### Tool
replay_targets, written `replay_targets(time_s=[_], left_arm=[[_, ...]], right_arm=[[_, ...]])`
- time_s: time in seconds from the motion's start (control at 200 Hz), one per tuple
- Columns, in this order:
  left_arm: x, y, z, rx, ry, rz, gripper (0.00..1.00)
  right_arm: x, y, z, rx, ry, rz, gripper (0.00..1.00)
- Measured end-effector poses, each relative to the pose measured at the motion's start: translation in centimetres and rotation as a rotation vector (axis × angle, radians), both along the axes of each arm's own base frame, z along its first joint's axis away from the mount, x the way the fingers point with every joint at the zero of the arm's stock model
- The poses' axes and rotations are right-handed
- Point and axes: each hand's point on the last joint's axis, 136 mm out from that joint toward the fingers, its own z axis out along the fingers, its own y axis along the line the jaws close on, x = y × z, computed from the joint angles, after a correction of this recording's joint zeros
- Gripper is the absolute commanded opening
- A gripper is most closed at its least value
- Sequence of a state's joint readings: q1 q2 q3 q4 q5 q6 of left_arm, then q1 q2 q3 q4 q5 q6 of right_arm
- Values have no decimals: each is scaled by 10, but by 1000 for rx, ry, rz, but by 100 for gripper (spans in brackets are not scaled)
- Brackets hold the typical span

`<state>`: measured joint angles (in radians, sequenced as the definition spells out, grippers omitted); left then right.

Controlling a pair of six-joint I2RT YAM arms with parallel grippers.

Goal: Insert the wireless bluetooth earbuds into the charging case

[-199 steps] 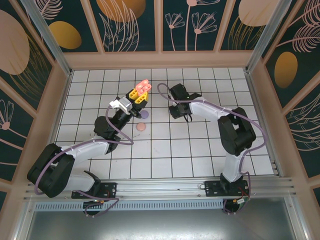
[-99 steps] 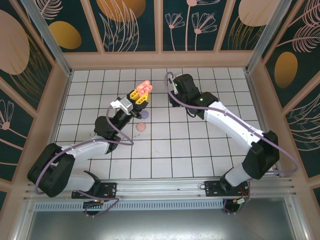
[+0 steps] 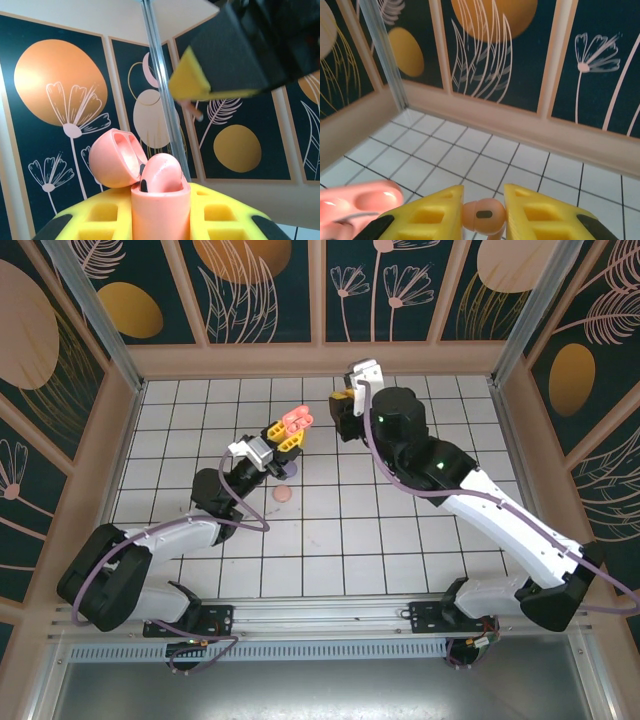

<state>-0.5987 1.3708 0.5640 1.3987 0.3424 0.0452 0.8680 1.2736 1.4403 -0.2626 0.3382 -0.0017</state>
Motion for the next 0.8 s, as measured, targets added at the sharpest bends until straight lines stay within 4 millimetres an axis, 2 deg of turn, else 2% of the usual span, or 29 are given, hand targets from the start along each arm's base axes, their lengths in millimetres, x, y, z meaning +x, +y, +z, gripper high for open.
replay_targets(time_s=[0.13,0.37,0.801], left_arm=[[3,-4,-2,6,11,-12,0],[6,-7,3,-10,22,-31,0],[8,-9,10,-39,42,-51,0]], right_arm=[[-3,3,16,49,-27,25,26],[-10,14,30,119,-28,96,27],[-11,22,32,211,28,179,27]])
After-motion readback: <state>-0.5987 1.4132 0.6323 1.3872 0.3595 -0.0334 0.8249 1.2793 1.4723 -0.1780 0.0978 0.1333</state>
